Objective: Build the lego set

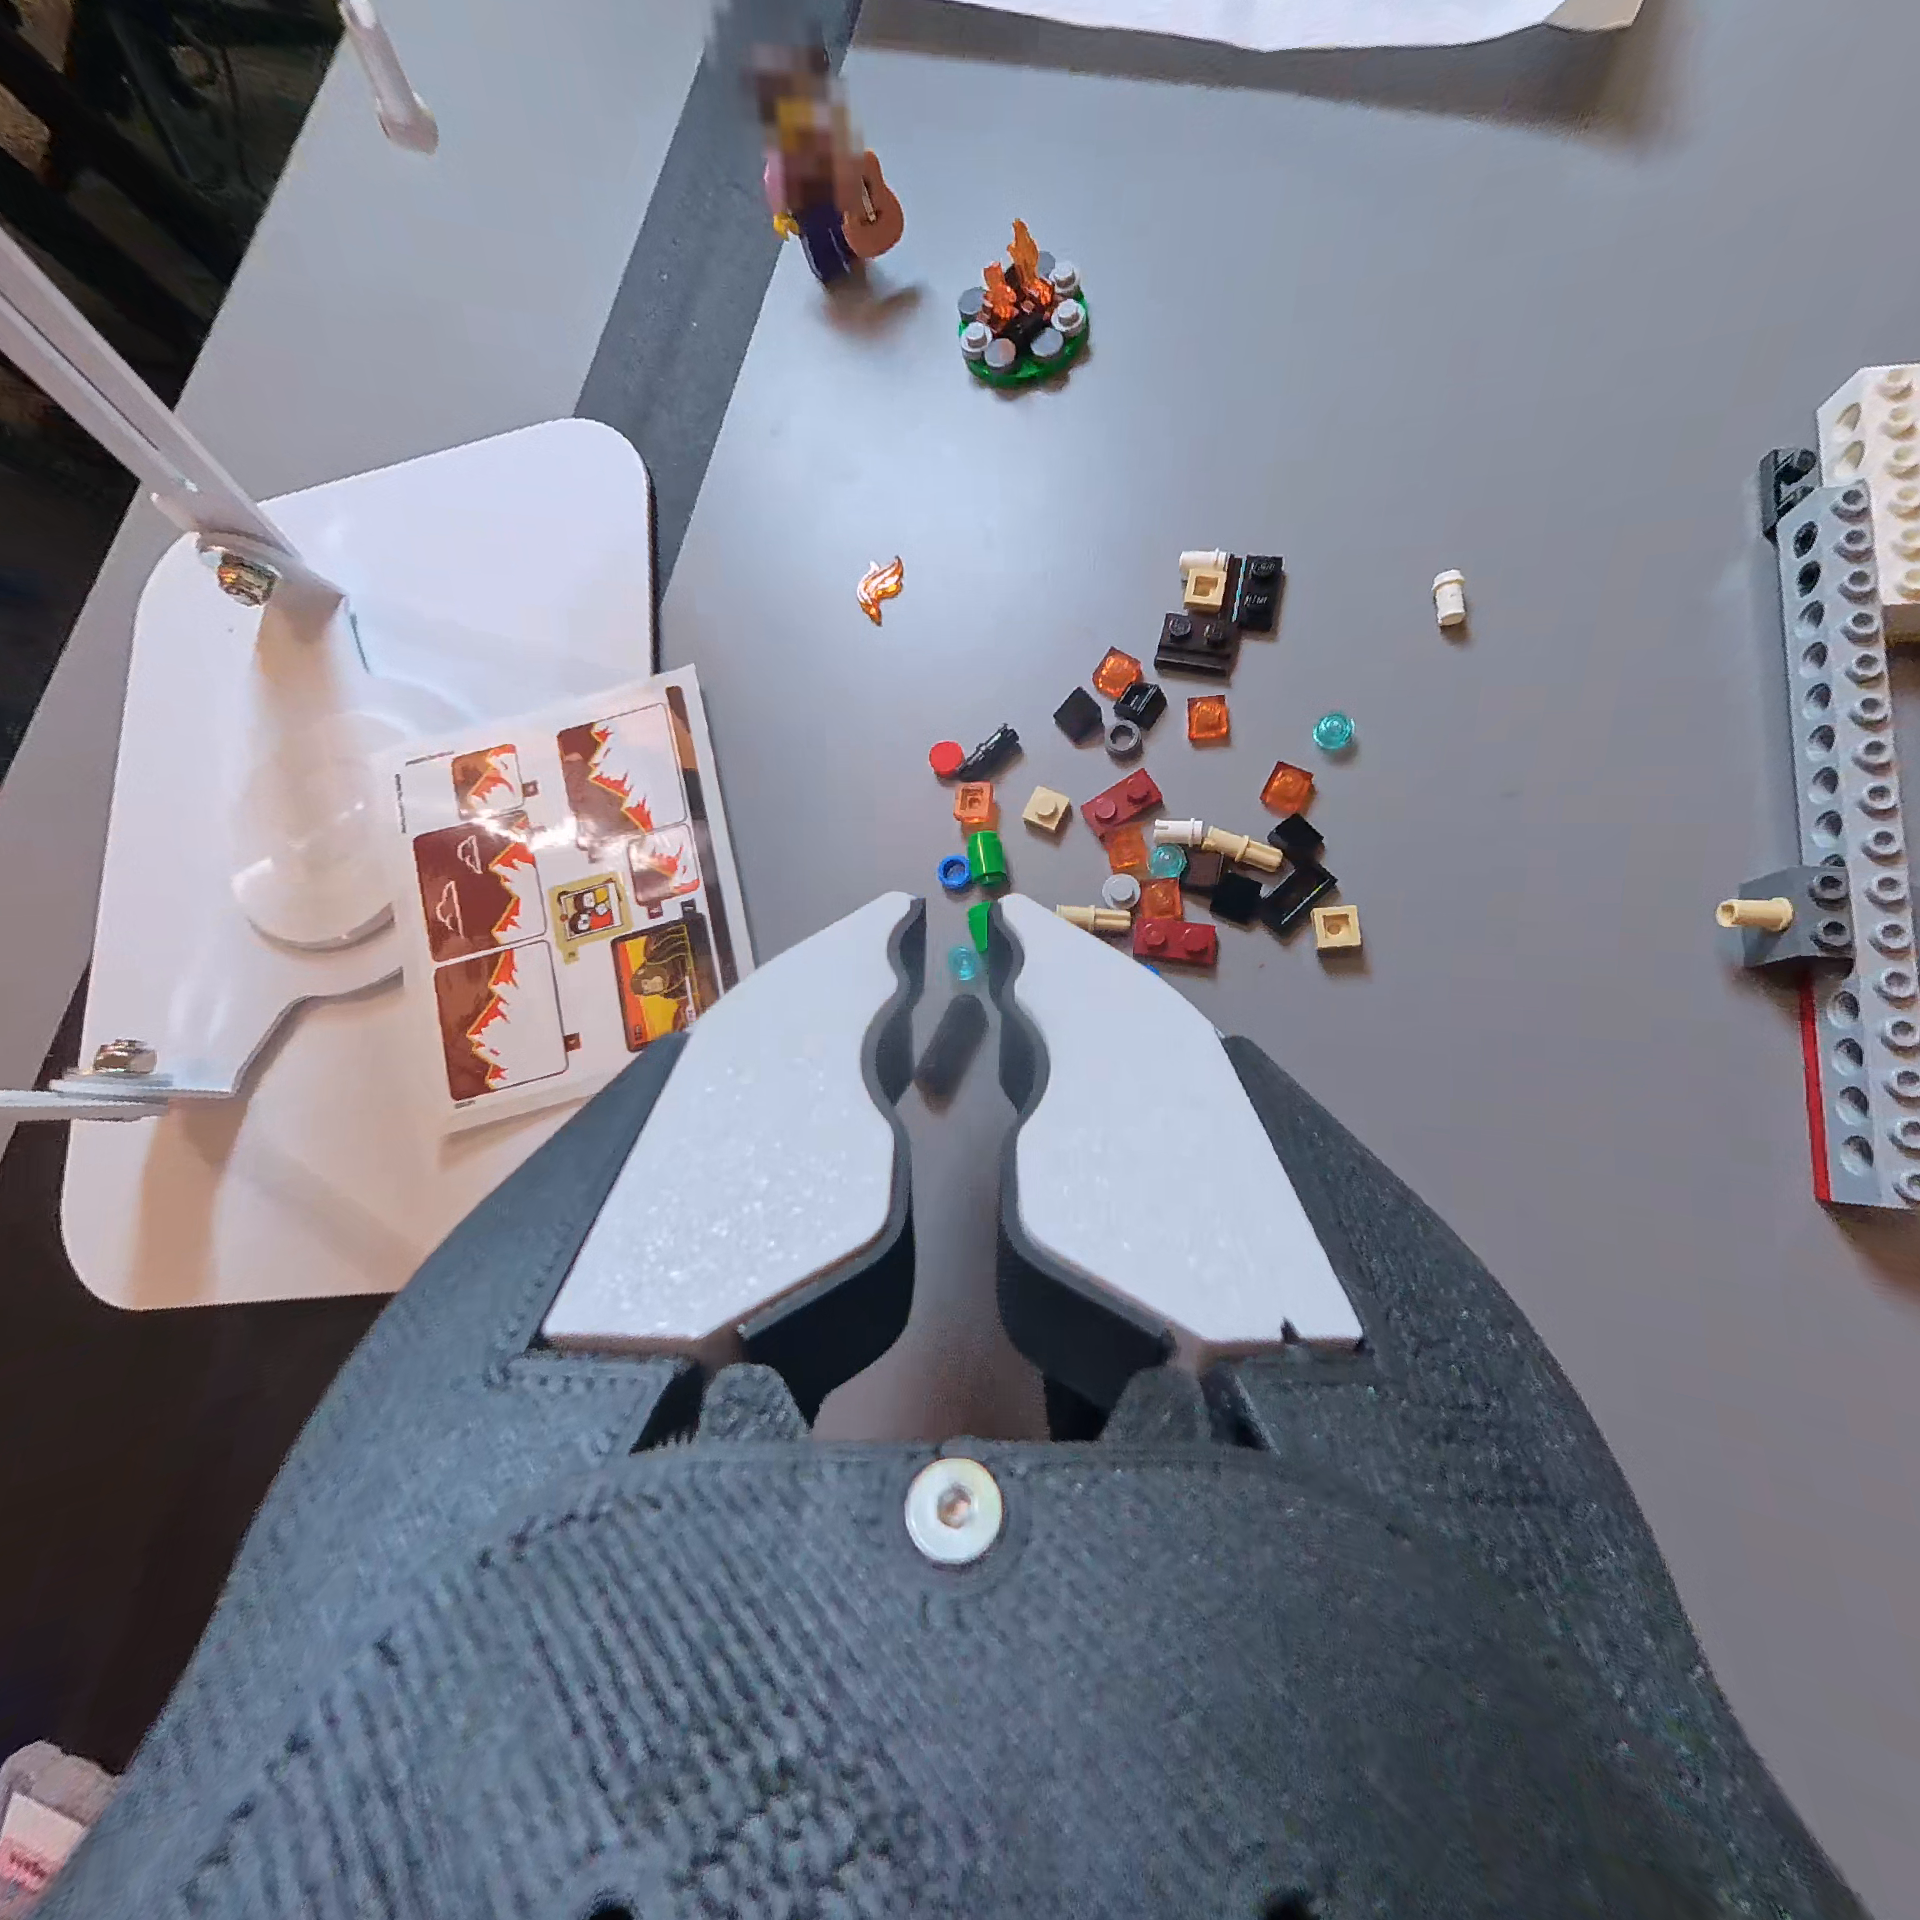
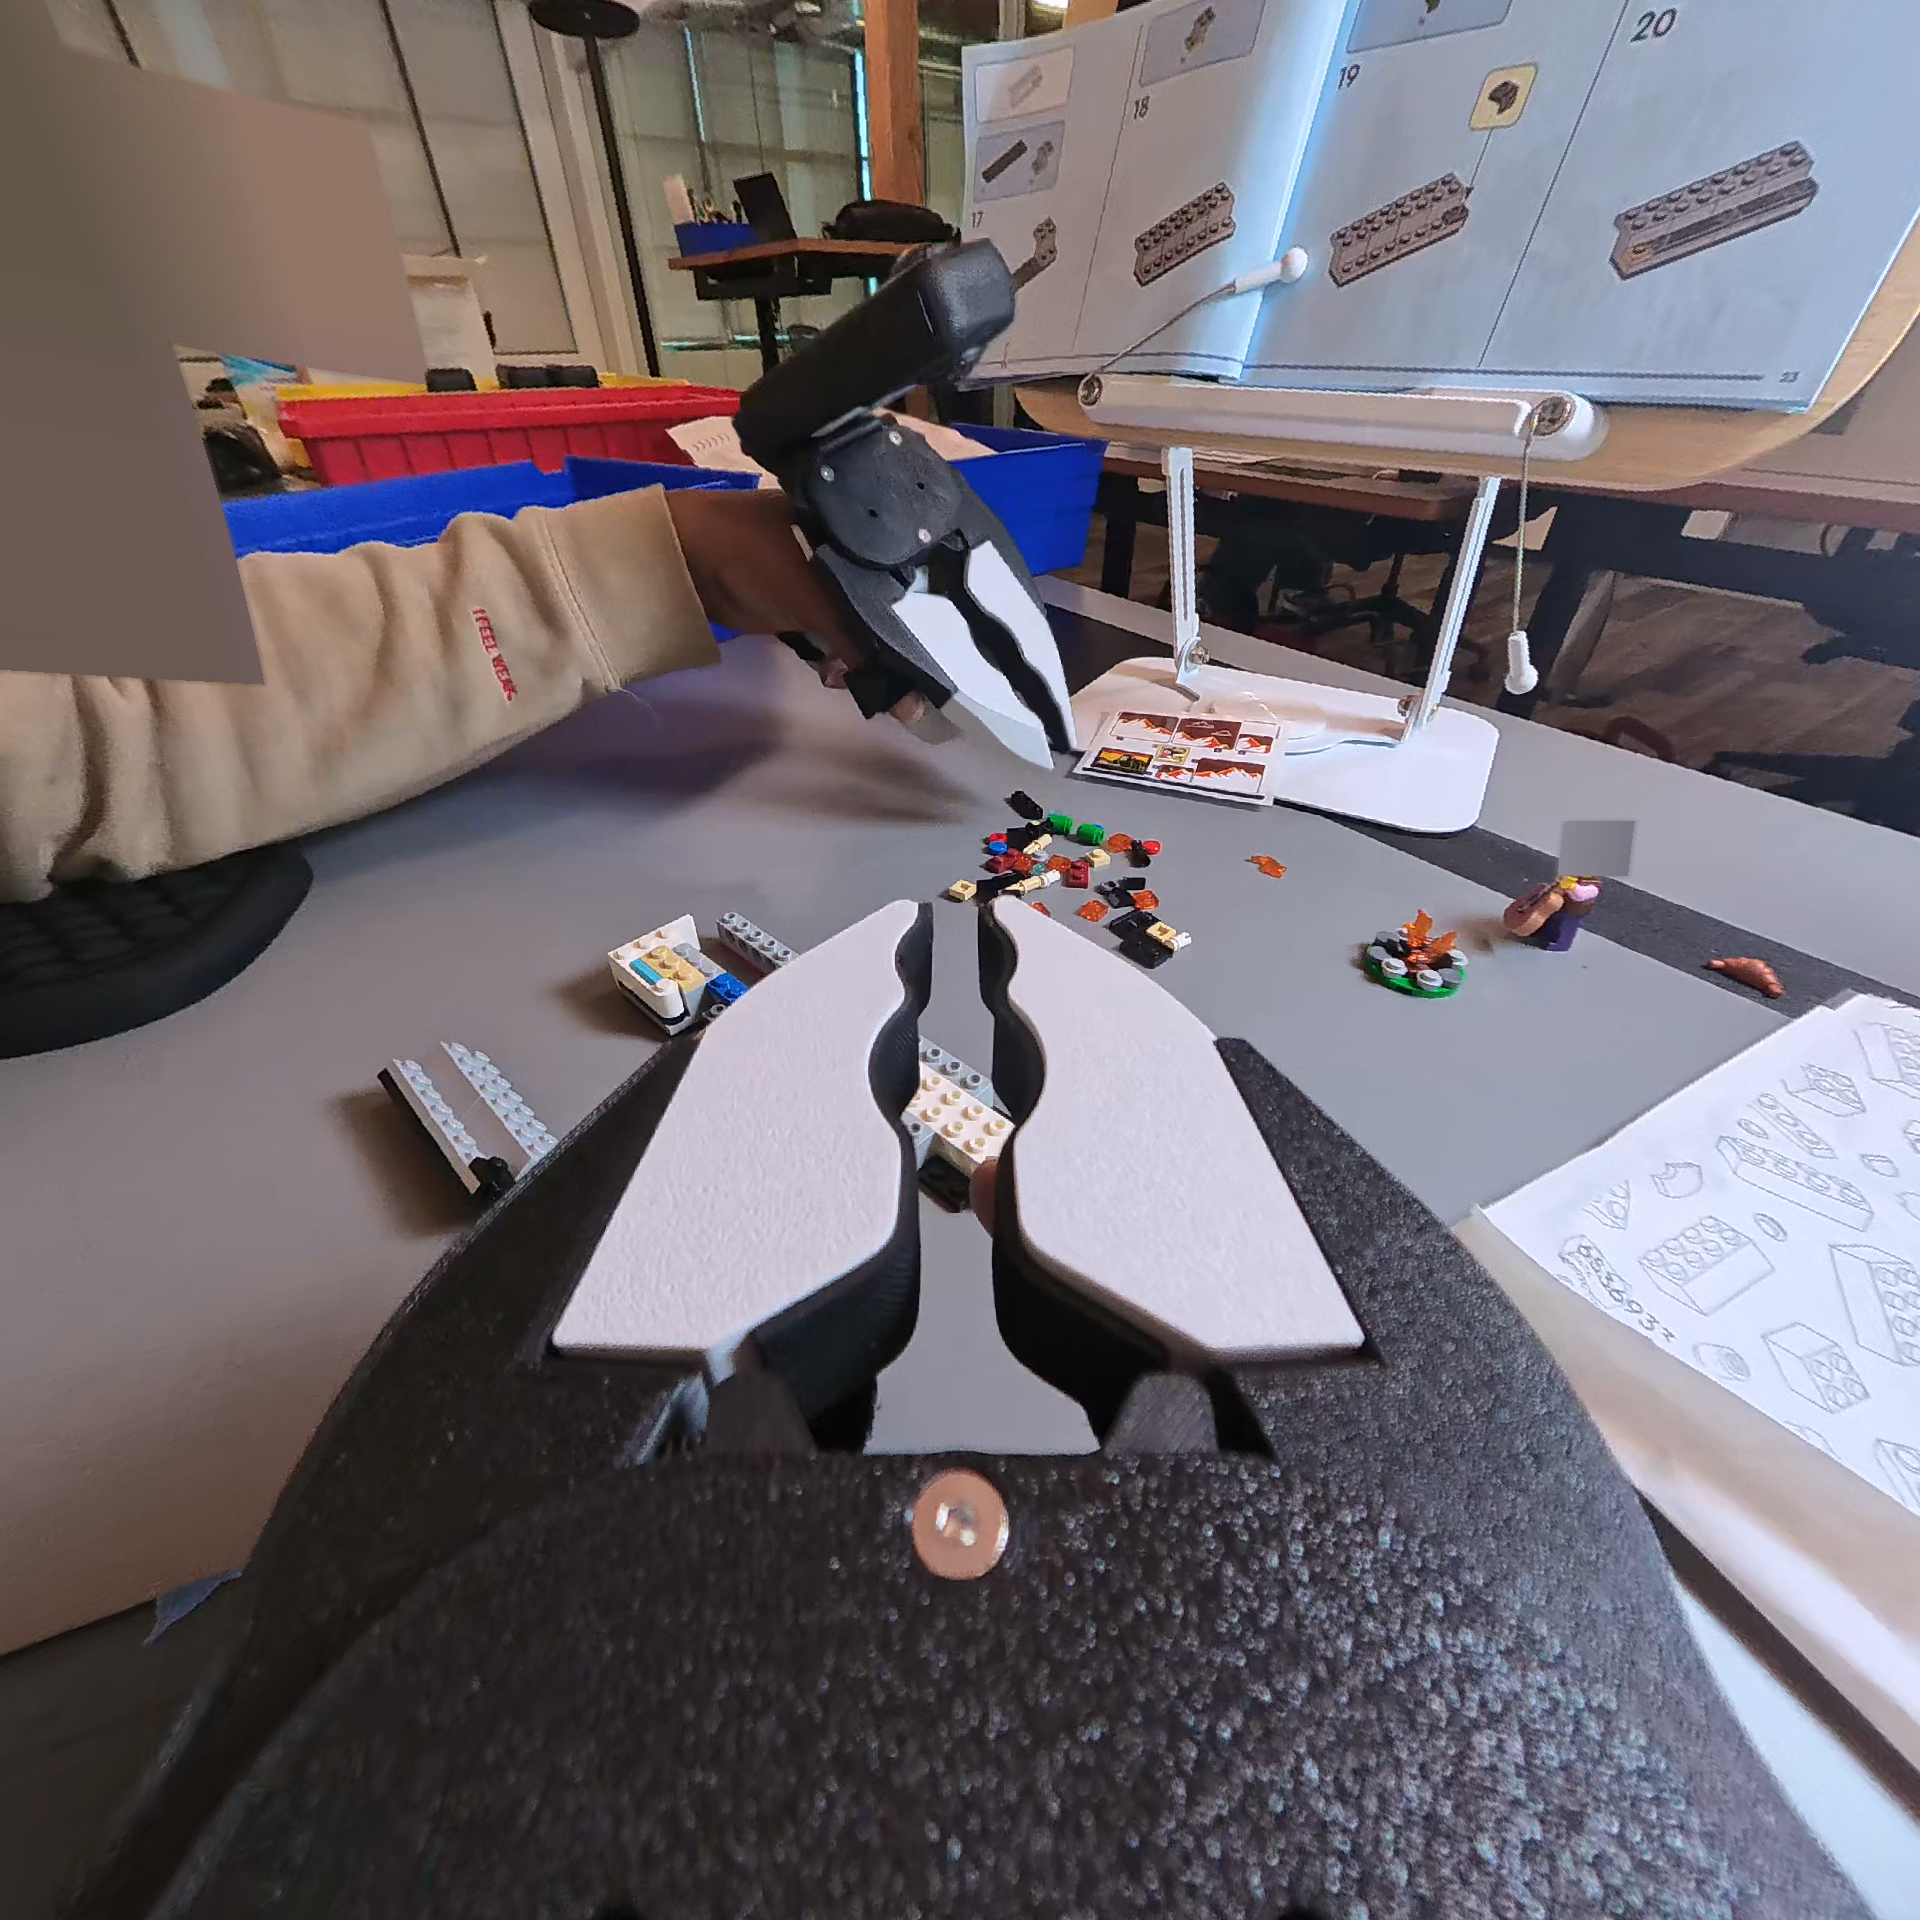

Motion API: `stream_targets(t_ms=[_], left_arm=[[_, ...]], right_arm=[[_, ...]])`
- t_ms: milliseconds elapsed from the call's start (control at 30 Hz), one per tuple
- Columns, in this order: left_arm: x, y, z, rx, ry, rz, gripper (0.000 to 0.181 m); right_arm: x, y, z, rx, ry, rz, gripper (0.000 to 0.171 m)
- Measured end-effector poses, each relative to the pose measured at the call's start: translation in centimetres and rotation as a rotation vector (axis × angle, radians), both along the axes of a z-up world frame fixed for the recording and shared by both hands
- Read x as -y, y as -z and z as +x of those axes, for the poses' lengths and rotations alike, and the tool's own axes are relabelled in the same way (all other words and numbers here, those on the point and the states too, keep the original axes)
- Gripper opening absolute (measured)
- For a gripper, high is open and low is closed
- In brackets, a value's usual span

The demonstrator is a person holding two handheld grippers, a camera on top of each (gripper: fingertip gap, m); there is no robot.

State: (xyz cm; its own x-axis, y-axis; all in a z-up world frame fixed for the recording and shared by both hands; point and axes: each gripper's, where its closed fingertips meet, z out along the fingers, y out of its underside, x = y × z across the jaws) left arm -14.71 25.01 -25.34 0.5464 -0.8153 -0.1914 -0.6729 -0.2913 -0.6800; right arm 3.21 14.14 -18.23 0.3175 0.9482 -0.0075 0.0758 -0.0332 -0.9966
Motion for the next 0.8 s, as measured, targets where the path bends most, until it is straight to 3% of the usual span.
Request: stream_targets(t_ms=[33, 200, 300, 533, 800], left_arm=[[-0.1, -0.5, 0.0, 0.018, -0.006, 0.019, 0.011], [0.2, -6.0, 0.3, 0.206, -0.047, 0.146, 0.013], [1.8, -8.3, 0.8, 0.287, -0.030, 0.155, 0.004], [6.5, 0.0, 4.3, 0.108, 0.093, -0.256, 0.006], [6.2, 3.2, 4.1, -0.061, 0.064, -0.270, 0.004]], right_arm=[[0.0, 0.0, 0.0, 0.000, 0.001, 0.001, 0.008], [-0.3, -0.3, 0.2, -0.018, 0.020, 0.006, 0.009], [-0.4, -0.6, 0.3, -0.029, 0.025, 0.005, 0.009], [0.2, -0.4, 0.0, 0.003, 0.011, 0.048, 0.008], [0.5, -0.3, -0.1, 0.012, -0.003, 0.056, 0.008]])
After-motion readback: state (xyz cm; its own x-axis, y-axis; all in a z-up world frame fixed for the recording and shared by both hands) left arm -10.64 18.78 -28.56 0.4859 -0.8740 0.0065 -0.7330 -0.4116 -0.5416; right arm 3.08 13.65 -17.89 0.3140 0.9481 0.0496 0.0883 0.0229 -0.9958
